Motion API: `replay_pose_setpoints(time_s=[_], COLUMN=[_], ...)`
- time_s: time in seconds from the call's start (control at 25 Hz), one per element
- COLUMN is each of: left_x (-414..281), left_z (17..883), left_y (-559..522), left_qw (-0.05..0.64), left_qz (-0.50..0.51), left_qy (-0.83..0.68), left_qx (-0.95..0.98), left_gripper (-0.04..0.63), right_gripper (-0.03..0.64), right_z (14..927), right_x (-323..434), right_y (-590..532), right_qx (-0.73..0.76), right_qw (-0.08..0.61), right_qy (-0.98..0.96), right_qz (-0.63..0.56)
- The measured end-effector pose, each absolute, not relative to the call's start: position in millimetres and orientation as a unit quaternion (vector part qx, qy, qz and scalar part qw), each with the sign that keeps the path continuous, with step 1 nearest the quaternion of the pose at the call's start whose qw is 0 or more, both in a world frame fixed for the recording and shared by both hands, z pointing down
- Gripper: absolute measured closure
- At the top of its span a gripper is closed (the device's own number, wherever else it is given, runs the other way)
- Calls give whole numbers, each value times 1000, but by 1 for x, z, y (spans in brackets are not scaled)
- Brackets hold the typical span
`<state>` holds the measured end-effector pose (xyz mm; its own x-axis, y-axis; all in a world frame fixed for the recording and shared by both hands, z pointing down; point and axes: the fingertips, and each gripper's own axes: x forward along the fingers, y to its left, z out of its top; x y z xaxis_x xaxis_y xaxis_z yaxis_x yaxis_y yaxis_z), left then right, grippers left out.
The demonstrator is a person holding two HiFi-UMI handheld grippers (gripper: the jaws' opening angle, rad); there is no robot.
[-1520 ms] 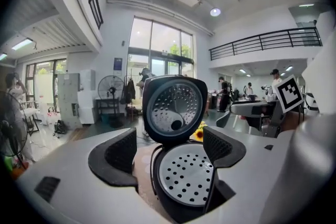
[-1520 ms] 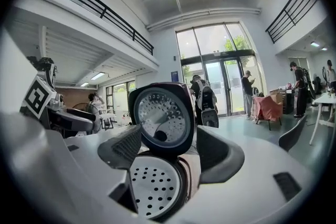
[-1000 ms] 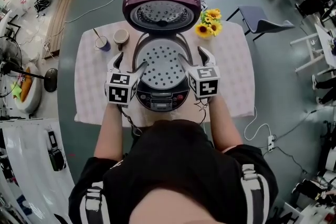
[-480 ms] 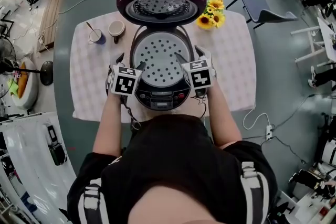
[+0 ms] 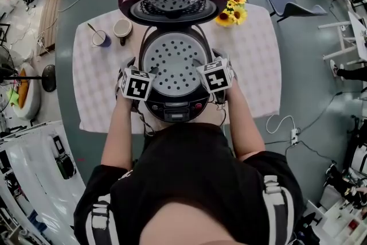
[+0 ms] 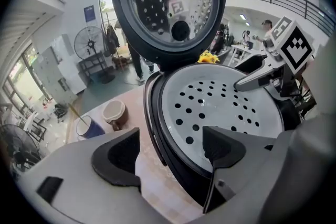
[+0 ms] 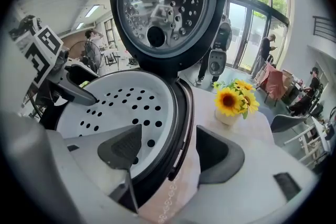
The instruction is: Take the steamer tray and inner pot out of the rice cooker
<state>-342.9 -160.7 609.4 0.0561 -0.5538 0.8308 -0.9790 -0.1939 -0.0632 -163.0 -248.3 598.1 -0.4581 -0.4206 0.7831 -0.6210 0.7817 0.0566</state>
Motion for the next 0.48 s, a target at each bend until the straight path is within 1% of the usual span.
replay_pose_setpoints(time_s=[0.16,0.36,0.48], left_x=[-342,-342,-341], left_z=[616,624,623], left_y=[-164,-161,-161], left_qw=[300,329,331], left_qz=[379,379,389], left_qy=[-566,-566,-561], left_qx=[668,654,651], left_gripper=[224,233,244], right_gripper=[314,316,318], right_z=[607,612,611], right_x=[-159,-156,-155], right_y=[-252,-252,-256], right_qx=[309,322,334], right_qw=[448,455,458], right_qy=[-831,-819,-813], right_qz=[117,137,134])
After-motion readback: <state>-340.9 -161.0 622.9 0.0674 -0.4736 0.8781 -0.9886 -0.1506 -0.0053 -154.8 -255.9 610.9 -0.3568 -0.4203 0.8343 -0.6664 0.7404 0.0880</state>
